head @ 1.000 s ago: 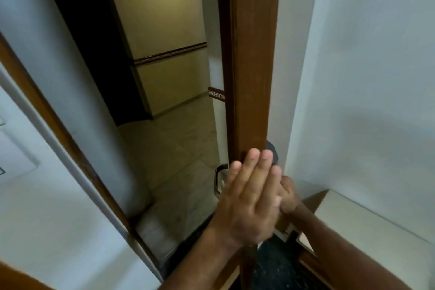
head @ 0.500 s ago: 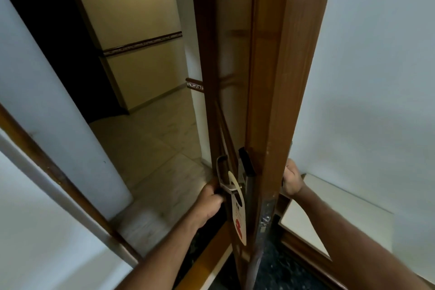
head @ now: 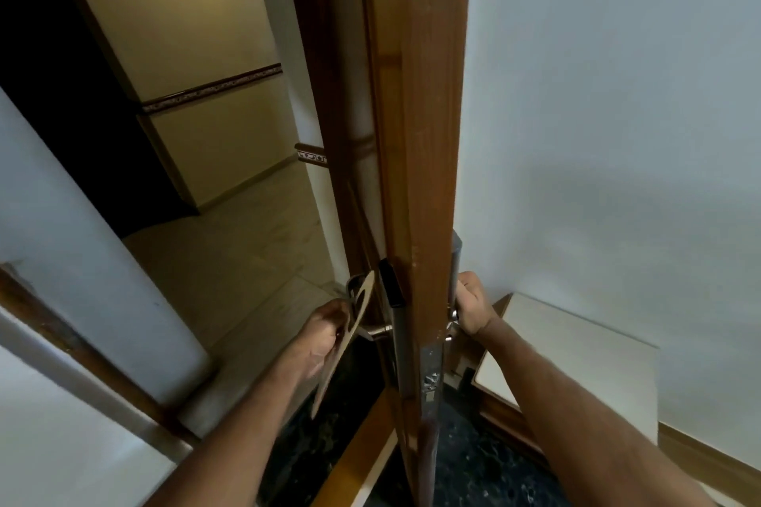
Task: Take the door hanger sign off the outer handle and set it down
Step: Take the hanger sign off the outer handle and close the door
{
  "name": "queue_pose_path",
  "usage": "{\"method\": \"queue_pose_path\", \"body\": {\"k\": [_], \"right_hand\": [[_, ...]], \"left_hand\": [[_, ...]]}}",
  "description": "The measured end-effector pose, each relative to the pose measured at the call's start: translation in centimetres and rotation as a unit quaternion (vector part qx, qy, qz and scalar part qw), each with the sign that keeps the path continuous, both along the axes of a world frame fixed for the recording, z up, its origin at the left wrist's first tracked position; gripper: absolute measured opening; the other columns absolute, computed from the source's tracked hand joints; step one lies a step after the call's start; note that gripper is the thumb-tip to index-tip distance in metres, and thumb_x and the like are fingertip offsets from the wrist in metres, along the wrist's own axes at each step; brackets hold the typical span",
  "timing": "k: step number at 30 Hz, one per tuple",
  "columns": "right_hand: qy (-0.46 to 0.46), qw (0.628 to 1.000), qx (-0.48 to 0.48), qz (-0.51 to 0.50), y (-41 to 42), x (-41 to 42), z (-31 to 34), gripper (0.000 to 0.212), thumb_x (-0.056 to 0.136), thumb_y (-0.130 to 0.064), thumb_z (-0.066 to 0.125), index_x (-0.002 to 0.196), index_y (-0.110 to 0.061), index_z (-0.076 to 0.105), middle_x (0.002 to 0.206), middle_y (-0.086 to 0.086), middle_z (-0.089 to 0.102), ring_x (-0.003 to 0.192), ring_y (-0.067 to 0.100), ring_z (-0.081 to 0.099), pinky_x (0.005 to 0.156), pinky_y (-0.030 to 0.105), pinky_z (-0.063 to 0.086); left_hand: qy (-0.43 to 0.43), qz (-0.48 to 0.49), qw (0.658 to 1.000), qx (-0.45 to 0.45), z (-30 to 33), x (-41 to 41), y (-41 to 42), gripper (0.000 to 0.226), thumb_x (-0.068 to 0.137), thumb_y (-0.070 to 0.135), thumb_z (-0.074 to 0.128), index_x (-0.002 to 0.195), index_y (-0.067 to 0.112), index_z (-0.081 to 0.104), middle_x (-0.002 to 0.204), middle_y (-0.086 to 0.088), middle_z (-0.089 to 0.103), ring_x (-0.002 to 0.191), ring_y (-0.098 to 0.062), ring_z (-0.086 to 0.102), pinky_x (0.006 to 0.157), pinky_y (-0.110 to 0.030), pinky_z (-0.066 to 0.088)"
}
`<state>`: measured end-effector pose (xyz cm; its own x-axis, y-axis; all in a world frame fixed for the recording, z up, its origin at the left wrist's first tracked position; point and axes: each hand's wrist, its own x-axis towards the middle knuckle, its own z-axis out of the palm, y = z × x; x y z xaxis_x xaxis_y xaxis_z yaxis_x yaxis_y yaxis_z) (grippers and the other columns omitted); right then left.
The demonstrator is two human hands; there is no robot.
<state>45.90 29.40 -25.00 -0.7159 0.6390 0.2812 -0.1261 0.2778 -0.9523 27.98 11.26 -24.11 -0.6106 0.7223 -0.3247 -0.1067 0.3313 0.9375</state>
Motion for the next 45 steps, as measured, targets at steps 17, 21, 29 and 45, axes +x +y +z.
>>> {"method": "queue_pose_path", "body": {"k": [17,21,29,45], "right_hand": [[0.011,0.999,0.003,0.043,-0.4,-0.8,-0.1,0.057,0.094,-0.026,0.037,0.065,0.02,0.055,0.061,0.037,0.058,0.053,0.041,0.06,0.054,0.032,0.048],[0.006,0.998,-0.012,0.059,-0.9,-1.1,0.1,0.049,0.093,-0.013,0.034,0.064,0.019,0.055,0.059,0.033,0.059,0.052,0.022,0.062,0.051,0.025,0.049],[-0.006,1.0,0.002,0.03,-2.4,-1.8,0.1,0.056,0.094,-0.029,0.036,0.063,0.013,0.054,0.058,0.031,0.057,0.052,0.03,0.059,0.055,0.029,0.048],[-0.082,0.991,0.103,0.023,-7.4,-7.9,-0.7,0.044,0.088,-0.029,0.037,0.056,-0.002,0.052,0.06,0.025,0.054,0.061,0.037,0.054,0.059,0.055,0.048]], "left_hand": [[0.107,-0.043,0.984,-0.138,3.8,-5.6,2.3,0.025,0.099,0.014,0.045,0.085,0.014,0.066,0.08,-0.002,0.058,0.076,-0.018,0.052,0.067,-0.029,0.042],[0.075,-0.033,0.989,-0.123,4.7,-6.5,2.5,0.024,0.1,0.019,0.044,0.099,0.013,0.067,0.081,-0.003,0.055,0.071,-0.017,0.047,0.072,-0.032,0.043],[0.095,-0.008,0.994,-0.054,6.2,-7.4,0.7,0.029,0.102,0.03,0.041,0.088,0.014,0.062,0.055,0.003,0.068,0.048,-0.01,0.066,0.053,-0.029,0.051],[0.1,0.343,0.932,0.062,10.3,-7.3,-15.9,0.01,0.099,0.038,0.052,0.103,0.032,0.059,0.08,0.004,0.078,0.066,-0.017,0.077,0.048,-0.025,0.056]]}}
